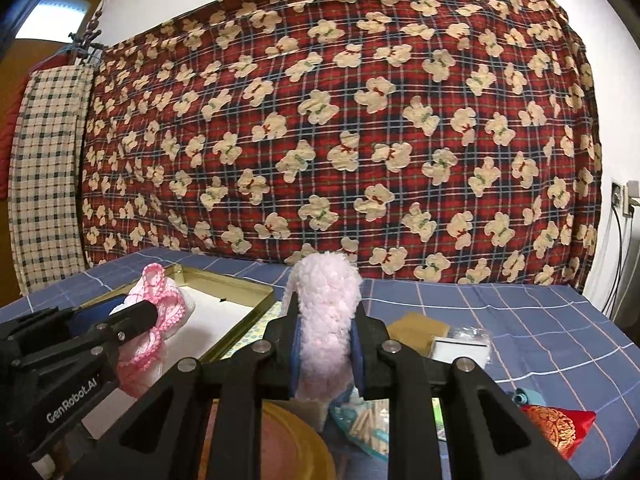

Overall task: Organize soft objects
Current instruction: 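Carry the knitted cloth and pink puff with both tools toward the gold tray, then lower both items into the tray and open both tools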

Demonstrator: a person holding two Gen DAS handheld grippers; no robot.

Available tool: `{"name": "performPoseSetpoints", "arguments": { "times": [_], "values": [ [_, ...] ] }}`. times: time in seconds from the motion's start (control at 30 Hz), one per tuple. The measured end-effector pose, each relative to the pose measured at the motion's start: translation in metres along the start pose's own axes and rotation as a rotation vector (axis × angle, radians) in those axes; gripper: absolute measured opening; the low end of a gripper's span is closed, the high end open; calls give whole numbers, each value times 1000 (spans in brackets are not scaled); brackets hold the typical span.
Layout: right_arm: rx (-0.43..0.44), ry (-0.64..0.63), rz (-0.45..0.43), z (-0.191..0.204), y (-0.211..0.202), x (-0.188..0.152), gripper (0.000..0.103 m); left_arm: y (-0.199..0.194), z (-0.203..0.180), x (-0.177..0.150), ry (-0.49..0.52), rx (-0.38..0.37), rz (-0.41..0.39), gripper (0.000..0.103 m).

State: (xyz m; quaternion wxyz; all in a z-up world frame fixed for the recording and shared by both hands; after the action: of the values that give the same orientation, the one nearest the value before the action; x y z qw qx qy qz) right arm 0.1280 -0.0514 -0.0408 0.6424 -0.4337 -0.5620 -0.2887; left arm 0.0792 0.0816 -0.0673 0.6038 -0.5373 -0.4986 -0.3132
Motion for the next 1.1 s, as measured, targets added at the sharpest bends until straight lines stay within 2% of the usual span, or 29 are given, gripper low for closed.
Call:
{"name": "performPoseSetpoints", "arguments": {
  "times": [0.27,0.53,0.8,1.1],
  "values": [
    [39,-21,38,21,8,-1,22,5,22,-1,-10,25,32,23],
    [114,-45,73,54,13,14,22,12,49,0,-19,61,91,23],
    [179,-50,145,82,37,31,23,19,75,8,-10,96,141,23],
    [211,-33,261,101,74,29,23,31,95,14,8,118,194,23]
  ]
}}
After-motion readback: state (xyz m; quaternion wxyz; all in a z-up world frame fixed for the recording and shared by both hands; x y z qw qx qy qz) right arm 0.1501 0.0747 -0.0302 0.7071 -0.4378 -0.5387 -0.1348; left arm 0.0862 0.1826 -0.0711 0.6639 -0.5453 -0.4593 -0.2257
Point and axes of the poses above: each gripper's, at about its wrist camera, not at the fingertips, and y roughly the way its jaws point, z to its left, x to its top, the point moved 6 cm from there along y, roughly the way its jaws point, and after that the axes turned 3 degrees about y, right-handed, at the moved point
